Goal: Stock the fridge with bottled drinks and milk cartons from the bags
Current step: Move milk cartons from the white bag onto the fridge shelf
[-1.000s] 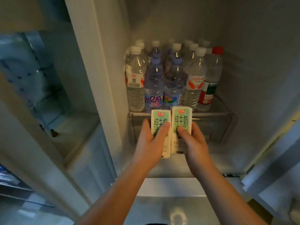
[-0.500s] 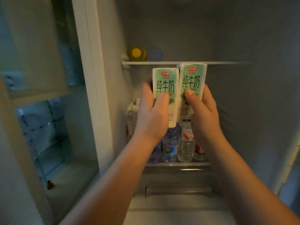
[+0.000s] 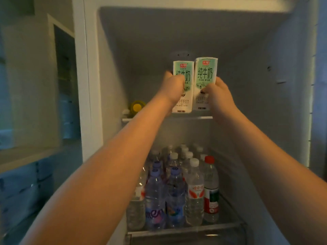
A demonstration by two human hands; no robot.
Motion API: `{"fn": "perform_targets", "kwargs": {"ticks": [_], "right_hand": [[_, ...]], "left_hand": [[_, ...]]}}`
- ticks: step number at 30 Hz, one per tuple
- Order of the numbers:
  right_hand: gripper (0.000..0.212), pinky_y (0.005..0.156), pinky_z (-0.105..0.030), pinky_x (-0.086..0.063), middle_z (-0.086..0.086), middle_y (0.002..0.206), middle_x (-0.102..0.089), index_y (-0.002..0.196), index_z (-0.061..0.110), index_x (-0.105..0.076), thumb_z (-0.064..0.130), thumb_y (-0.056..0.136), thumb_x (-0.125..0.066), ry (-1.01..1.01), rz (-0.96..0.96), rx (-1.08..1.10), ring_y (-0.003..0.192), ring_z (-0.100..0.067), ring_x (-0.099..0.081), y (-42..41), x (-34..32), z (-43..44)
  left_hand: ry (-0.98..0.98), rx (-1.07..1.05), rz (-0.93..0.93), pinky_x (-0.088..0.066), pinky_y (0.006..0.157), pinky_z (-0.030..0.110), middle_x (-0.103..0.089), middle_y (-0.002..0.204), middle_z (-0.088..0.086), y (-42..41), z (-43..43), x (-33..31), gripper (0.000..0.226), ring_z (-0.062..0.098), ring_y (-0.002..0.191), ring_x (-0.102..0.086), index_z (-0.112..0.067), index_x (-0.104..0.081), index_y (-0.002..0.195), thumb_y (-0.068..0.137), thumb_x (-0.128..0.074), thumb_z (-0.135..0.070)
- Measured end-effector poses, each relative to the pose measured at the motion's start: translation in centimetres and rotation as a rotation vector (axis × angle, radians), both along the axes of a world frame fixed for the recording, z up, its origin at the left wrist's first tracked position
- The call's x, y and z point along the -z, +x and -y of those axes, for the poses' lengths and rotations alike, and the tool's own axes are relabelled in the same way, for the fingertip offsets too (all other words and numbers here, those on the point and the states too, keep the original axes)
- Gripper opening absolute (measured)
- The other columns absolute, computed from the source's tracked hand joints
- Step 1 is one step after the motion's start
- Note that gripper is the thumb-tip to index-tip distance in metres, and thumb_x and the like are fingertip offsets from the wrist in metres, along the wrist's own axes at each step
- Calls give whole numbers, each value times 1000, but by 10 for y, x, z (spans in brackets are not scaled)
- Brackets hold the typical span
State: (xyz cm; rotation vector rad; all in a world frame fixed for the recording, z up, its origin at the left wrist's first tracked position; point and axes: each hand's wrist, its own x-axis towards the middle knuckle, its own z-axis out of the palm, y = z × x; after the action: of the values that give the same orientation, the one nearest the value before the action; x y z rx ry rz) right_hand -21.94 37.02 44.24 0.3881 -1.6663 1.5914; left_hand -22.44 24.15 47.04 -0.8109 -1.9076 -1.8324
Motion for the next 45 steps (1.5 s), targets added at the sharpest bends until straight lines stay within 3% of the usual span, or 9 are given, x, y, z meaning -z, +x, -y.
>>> {"fn": "perform_targets", "kwargs": {"ticks": [4, 9, 14, 16, 20, 31, 35, 40, 45], "right_hand": [[36, 86, -46, -54, -5, 106, -66, 115, 14, -55, -2, 85, -41, 38, 122, 12, 101, -27, -65, -25, -9, -19], [34, 92, -55, -52, -11, 100, -68, 91, 20, -58, -8, 86, -40, 213, 266, -48, 99, -33, -66, -41, -9, -33], [40, 93, -54, -53, -9, 111, -71, 112, 21, -61, 1, 78, -56, 484, 404, -35, 102, -29, -68, -59, -13, -50], [32, 94, -52, -52, -5, 111, -71, 105, 24, -62, 3, 80, -65, 571, 477, 29, 102, -27, -68, -64, -16, -58], [22, 93, -45, -54, 1, 106, -73, 99, 24, -67, 17, 80, -76, 690, 567, 152, 97, -21, -69, -76, -20, -62], [22, 70, -32, -59, -6, 95, -65, 103, 14, -59, 14, 85, -72, 786, 668, 316, 84, -22, -67, -146, -37, -36], [27, 83, -41, -59, -11, 97, -64, 107, 9, -58, 12, 85, -73, 814, 738, 321, 91, -27, -69, -183, -46, -33], [46, 87, -47, -56, -20, 109, -66, 126, 4, -54, 14, 86, -74, 888, 817, 301, 98, -34, -69, -216, -57, -32], [44, 88, -39, -50, -12, 105, -66, 129, 4, -55, 26, 92, -67, 1109, 827, 388, 113, -30, -63, -231, -72, -28]], "left_hand": [[-87, -43, 102, -57, 80, 46, -64, 111, 16, -25, -21, -12, 39, 28, 93, -66, -5, -45, 124, 87, -40, 4], [-123, -40, 207, -57, 83, 49, -64, 112, 20, -52, -27, -11, 46, 32, 96, -66, -4, -46, 122, 80, -40, 12], [-425, -149, 109, -59, 81, 44, -64, 112, 16, -66, -18, -25, 55, 28, 97, -66, -10, -42, 132, 81, -54, 9], [-666, -247, 4, -56, 87, 41, -61, 122, 13, -65, -14, -34, 71, 28, 108, -63, -11, -34, 144, 82, -65, 4], [-985, -441, -132, -50, 83, 33, -58, 126, 9, -70, -9, -48, 63, 27, 113, -59, -7, -46, 135, 81, -78, -13], [-1364, -594, -205, -49, 90, 34, -62, 129, 7, -149, -25, -70, 69, 27, 115, -61, -7, -54, 132, 76, -84, -33], [-1405, -656, -235, -47, 78, 31, -63, 126, 7, -189, -28, -75, 73, 26, 108, -63, -9, -56, 128, 70, -87, -40], [-1454, -658, -256, -50, 85, 36, -61, 125, 7, -229, -24, -78, 70, 27, 111, -60, -11, -51, 127, 72, -86, -36], [-1515, -688, -261, -50, 82, 34, -61, 124, 8, -271, -24, -82, 75, 26, 109, -60, -13, -51, 128, 69, -87, -42]]}}
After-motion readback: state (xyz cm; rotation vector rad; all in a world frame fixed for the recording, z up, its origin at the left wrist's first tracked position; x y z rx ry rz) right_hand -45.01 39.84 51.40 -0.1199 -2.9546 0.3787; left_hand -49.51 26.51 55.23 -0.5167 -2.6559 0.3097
